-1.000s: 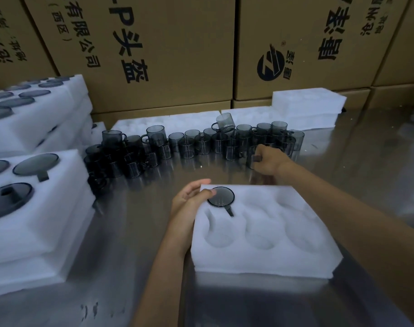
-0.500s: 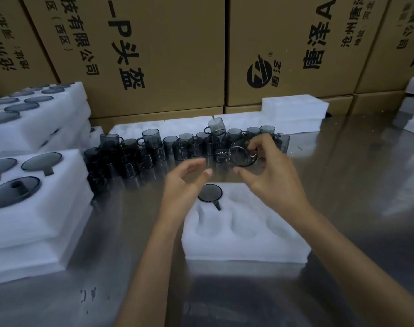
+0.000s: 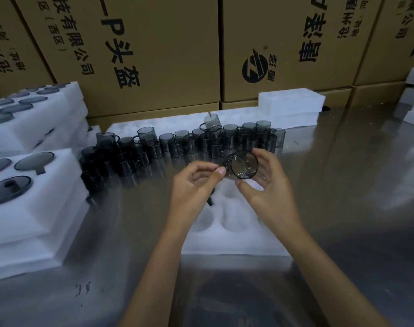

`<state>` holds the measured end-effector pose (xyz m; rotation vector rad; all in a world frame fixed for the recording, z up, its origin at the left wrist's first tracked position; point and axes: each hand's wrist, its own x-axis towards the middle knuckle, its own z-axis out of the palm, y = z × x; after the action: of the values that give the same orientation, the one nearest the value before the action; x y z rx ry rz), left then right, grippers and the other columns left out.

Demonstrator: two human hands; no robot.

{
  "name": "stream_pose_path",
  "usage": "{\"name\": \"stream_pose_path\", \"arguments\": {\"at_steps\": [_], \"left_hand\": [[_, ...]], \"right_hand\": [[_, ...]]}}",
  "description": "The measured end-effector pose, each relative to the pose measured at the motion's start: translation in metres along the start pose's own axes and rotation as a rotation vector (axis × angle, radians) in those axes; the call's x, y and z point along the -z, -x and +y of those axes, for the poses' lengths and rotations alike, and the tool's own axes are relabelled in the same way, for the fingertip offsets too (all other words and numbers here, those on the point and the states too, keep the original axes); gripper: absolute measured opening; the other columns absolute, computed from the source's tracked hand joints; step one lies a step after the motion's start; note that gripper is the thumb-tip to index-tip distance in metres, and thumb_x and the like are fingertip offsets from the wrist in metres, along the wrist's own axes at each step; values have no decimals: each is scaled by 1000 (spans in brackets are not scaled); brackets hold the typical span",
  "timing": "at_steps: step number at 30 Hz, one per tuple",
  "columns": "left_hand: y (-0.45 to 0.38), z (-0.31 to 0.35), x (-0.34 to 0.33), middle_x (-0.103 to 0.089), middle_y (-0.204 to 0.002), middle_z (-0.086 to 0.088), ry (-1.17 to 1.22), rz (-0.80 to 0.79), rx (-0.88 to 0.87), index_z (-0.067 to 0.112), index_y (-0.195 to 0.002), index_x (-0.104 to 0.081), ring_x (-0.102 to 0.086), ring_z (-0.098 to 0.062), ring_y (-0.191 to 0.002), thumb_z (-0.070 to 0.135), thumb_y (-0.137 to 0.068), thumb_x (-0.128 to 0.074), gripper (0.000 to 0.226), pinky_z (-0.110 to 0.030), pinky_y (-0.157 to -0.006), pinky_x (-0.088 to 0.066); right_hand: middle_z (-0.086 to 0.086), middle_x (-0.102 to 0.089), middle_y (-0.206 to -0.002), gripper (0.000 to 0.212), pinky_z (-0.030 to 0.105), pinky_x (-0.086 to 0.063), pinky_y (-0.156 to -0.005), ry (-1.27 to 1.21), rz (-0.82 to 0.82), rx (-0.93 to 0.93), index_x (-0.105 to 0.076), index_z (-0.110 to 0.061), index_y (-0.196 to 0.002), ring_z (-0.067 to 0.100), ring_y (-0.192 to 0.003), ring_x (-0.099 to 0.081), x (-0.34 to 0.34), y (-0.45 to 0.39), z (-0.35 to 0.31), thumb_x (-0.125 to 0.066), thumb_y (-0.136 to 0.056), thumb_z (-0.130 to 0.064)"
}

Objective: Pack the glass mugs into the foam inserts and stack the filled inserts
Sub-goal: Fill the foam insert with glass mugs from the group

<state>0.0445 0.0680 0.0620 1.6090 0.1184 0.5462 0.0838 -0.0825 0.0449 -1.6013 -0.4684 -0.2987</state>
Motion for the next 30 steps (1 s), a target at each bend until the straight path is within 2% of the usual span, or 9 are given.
{"name": "stream_pose_path", "arguments": {"at_steps": [3, 6, 9, 12, 15, 19, 21, 25, 30], "left_hand": [[2, -3, -4, -74, -91, -16, -53, -74, -48, -1, -89, -67, -71, -22, -87, 8, -88, -73, 11, -32, -71, -55], [4, -4, -7, -73, -88, -9, -129, -170, -102, 1, -86, -69, -66, -7, -81, 4, -90, -70, 5, -14, -75, -48], [6, -9, -8, -74, -91, -3, -222, -269, -125, 7, -89, -71, -68, -14, -91, 5, -94, -65, 8, -23, -87, -51], [8, -13, -10, -74, -87, 9, -282, -303, -131, 13, -91, -70, -69, -10, -91, 14, -91, -71, 1, -23, -89, -49], [9, -16, -12, -71, -84, 12, -311, -206, -112, 26, -97, -59, -65, -5, -88, 27, -78, -84, 31, -15, -82, -45], [8, -20, -9, -58, -119, 29, -409, -205, -148, 41, -128, -52, -52, 8, -113, 33, -73, -87, 66, -10, -90, -41], [8, -21, -8, -55, -132, 29, -445, -237, -140, 48, -135, -49, -47, 8, -123, 35, -75, -85, 71, -12, -95, -38], [6, -24, -8, -61, -121, 29, -451, -190, -117, 47, -133, -53, -50, 12, -111, 34, -72, -87, 71, -2, -87, -36], [6, -26, -8, -60, -122, 27, -473, -199, -116, 36, -139, -53, -44, 22, -115, 28, -82, -80, 63, -1, -95, -34]], "right_hand": [[-9, -67, -118, 54, 16, -48, -97, -112, 2, -40, -60, -28, -115, -2, -110, -64, 5, -4, -3, -72, -80, 13], [3, -61, -131, 58, 11, -46, -96, -106, -33, -103, -60, -24, -129, 0, -112, -62, 13, -7, -5, -66, -84, 13], [-3, -62, -126, 67, 7, -43, -97, -123, -95, -146, -50, -22, -143, -10, -108, -60, 20, -7, -8, -62, -87, 14], [-4, -61, -131, 65, 18, -40, -110, -126, -212, -172, -46, -18, -144, -2, -122, -57, 24, -6, -8, -63, -89, 11], [-1, -57, -140, 63, 23, -36, -114, -110, -283, -193, -44, -15, -145, 0, -129, -52, 25, -7, -6, -58, -91, 12], [-13, -53, -142, 63, 11, -36, -109, -44, -393, -207, -39, -19, -149, -9, -129, -48, 25, -8, -2, -46, -96, 15], [-15, -55, -137, 61, 6, -39, -101, -18, -419, -203, -41, -19, -145, -13, -125, -50, 24, -9, 2, -43, -96, 16], [-2, -63, -132, 54, 14, -45, -101, 16, -407, -176, -53, -13, -133, 5, -128, -54, 22, -11, 8, -43, -91, 20], [-33, -63, -121, 69, 21, -42, -106, 255, -415, -50, -55, -51, -124, -3, -121, -56, 27, -12, 9, -45, -94, 10]]}}
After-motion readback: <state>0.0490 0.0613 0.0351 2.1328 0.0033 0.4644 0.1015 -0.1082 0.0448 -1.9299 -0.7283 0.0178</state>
